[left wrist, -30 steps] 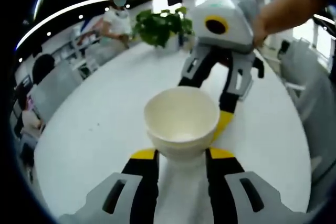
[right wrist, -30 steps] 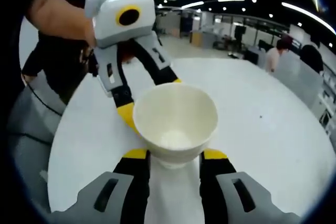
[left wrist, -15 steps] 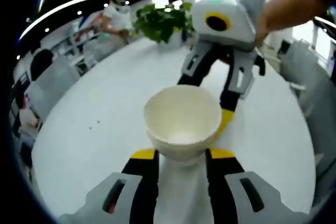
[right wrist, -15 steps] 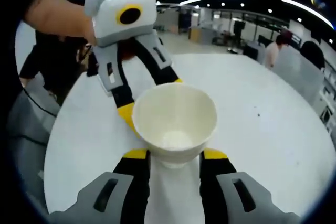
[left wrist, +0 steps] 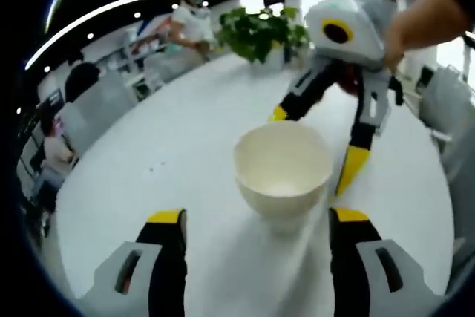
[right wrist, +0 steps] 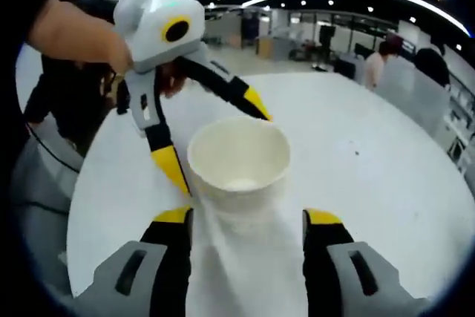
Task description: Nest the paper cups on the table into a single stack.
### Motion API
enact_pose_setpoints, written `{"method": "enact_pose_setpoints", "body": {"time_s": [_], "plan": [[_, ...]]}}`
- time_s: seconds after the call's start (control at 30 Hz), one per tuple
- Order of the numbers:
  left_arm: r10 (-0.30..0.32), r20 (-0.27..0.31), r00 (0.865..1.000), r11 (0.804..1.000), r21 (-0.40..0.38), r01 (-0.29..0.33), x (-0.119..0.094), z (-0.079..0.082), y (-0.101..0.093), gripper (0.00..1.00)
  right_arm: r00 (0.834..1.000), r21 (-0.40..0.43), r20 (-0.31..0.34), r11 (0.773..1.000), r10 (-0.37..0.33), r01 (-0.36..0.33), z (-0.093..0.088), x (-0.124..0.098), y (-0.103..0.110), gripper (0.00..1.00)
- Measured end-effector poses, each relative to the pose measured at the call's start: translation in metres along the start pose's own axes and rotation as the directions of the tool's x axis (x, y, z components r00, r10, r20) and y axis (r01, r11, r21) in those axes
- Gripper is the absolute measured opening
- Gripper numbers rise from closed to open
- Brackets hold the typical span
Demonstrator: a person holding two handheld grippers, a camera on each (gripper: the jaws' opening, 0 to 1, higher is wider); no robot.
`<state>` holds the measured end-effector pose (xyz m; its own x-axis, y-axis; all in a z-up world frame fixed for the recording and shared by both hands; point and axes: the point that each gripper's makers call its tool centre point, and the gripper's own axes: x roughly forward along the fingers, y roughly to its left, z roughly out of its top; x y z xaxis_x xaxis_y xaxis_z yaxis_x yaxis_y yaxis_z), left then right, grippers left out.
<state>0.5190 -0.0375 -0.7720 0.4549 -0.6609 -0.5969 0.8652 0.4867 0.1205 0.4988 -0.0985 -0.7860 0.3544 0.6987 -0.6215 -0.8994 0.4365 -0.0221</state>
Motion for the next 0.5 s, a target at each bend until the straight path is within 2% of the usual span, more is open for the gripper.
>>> {"method": "enact_pose_setpoints", "body": {"time_s": [0.07, 0.13, 0.2, 0.3, 0.33, 0.4, 0.43, 0.5], "plan": [[0.063, 0.027, 0.998, 0.997, -0.042, -0.062, -0.011, 0.002, 0.009, 0.89, 0.998, 0.019, 0.034, 0.999, -0.043, 0.042, 0.002, -0.013, -0.007, 0.72], [0.085, 0.044, 0.995, 0.993, -0.083, -0.082, -0.021, 0.001, 0.009, 0.92, 0.994, 0.045, 0.069, 0.996, -0.083, 0.080, 0.005, -0.025, -0.011, 0.77], [0.090, 0.063, 0.994, 0.990, -0.112, -0.082, -0.028, 0.001, 0.007, 0.93, 0.989, 0.063, 0.098, 0.993, -0.110, 0.104, 0.005, -0.037, -0.011, 0.83], [0.122, 0.094, 0.988, 0.980, -0.169, -0.105, -0.043, -0.002, 0.000, 0.98, 0.983, 0.071, 0.108, 0.987, -0.148, 0.141, -0.003, -0.053, -0.007, 0.90], [0.120, 0.100, 0.988, 0.981, -0.166, -0.102, -0.044, -0.003, -0.002, 0.98, 0.983, 0.072, 0.110, 0.987, -0.150, 0.143, -0.004, -0.055, -0.006, 0.92], [0.130, 0.111, 0.985, 0.979, -0.170, -0.110, -0.054, -0.006, -0.009, 0.98, 0.977, 0.102, 0.121, 0.981, -0.175, 0.163, -0.012, -0.067, 0.000, 0.93], [0.138, 0.136, 0.981, 0.978, -0.173, -0.114, -0.059, -0.006, -0.013, 0.98, 0.973, 0.116, 0.138, 0.979, -0.184, 0.169, -0.012, -0.070, 0.002, 0.94], [0.145, 0.157, 0.977, 0.977, -0.179, -0.116, -0.066, -0.007, -0.017, 0.98, 0.965, 0.174, 0.149, 0.967, -0.216, 0.189, -0.017, -0.079, 0.005, 0.94]]}}
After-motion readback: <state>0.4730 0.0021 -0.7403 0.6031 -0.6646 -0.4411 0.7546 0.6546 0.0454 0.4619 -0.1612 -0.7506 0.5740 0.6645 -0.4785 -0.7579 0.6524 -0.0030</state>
